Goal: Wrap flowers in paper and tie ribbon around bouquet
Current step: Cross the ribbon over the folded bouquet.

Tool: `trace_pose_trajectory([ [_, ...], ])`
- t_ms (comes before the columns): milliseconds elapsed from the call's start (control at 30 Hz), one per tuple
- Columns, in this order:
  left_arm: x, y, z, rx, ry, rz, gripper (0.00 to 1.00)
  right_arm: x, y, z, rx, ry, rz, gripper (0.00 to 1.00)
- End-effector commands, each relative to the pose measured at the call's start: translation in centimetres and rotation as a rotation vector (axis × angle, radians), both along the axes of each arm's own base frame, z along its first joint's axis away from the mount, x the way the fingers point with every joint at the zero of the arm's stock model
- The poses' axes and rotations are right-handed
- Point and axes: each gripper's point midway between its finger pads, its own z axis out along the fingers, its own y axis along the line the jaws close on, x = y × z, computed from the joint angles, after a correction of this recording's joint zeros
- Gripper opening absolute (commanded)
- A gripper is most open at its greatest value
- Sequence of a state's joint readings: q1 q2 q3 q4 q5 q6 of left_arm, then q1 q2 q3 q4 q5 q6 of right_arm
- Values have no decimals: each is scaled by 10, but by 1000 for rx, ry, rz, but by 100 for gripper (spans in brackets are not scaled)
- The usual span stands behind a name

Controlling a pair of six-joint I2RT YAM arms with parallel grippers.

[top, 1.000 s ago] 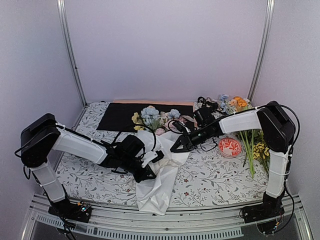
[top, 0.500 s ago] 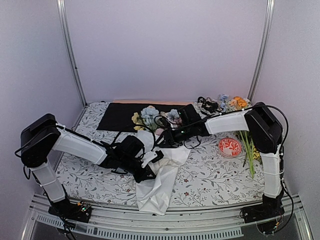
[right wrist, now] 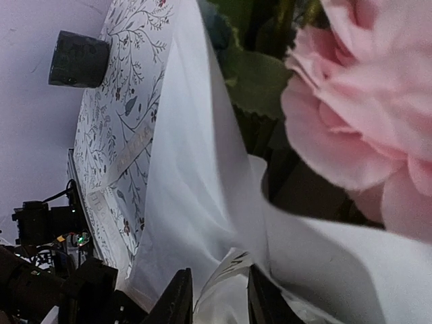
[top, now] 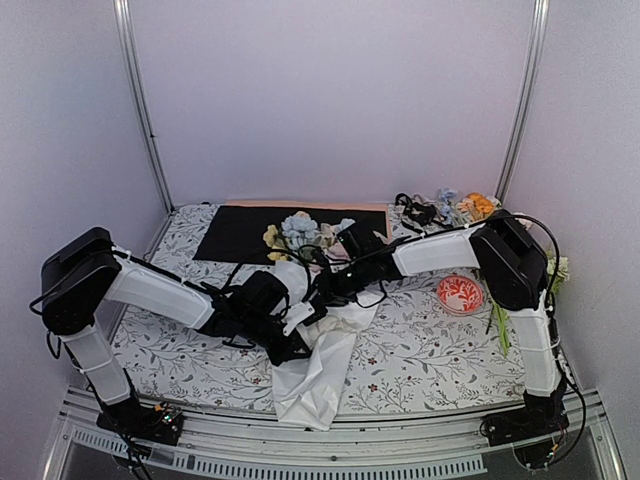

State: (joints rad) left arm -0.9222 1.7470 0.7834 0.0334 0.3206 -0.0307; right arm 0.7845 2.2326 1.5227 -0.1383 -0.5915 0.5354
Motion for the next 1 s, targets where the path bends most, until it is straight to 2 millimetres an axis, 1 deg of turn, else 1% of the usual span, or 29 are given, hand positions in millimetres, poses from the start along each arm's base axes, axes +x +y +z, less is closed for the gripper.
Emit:
trace_pose_trajectory([
  [0, -7, 5, -10, 37, 22, -1, 0, 3, -5, -17, -70, 23, -31, 13],
  [67, -7, 6, -10, 37, 21, 0, 0, 7, -4, -6, -52, 13, -27, 3],
  [133, -7, 6, -9, 34, 19, 1, 0, 14, -5, 12, -10, 6, -18, 0],
  [167, -8, 6, -9, 35, 18, 1, 0, 17, -5, 30, 26, -9, -10, 0],
  [233, -8, 7, -8, 33, 17, 2, 0, 31, -12, 66, 84, -56, -20, 0],
  [300, -8, 7, -7, 32, 16, 1, 0, 47, -23, 111, 143, -129, -42, 0],
  [367, -8, 7, -8, 34, 18, 3, 0, 65, -41, 155, 188, -207, -86, 0],
  [400, -8, 7, -9, 35, 20, 2, 0, 71, -50, 176, 209, -247, -106, 0],
  [467, -9, 7, -9, 31, 23, 3, 0, 80, -68, 214, 240, -320, -150, 0],
  [533, -9, 6, -9, 26, 24, 3, 0, 83, -85, 246, 263, -386, -189, 0],
  [667, -10, 7, -11, 29, 28, 2, 0, 76, -108, 304, 313, -507, -223, 0],
  [767, -10, 6, -12, 29, 32, -1, 0, 63, -117, 342, 360, -583, -217, 0],
  [800, -10, 6, -13, 29, 33, -3, 0, 56, -118, 354, 387, -603, -199, 0],
  [867, -10, 6, -14, 30, 34, -1, 0, 43, -117, 372, 438, -629, -155, 0],
  [967, -10, 5, -14, 28, 34, -2, 0, 27, -117, 392, 509, -643, -101, 0],
])
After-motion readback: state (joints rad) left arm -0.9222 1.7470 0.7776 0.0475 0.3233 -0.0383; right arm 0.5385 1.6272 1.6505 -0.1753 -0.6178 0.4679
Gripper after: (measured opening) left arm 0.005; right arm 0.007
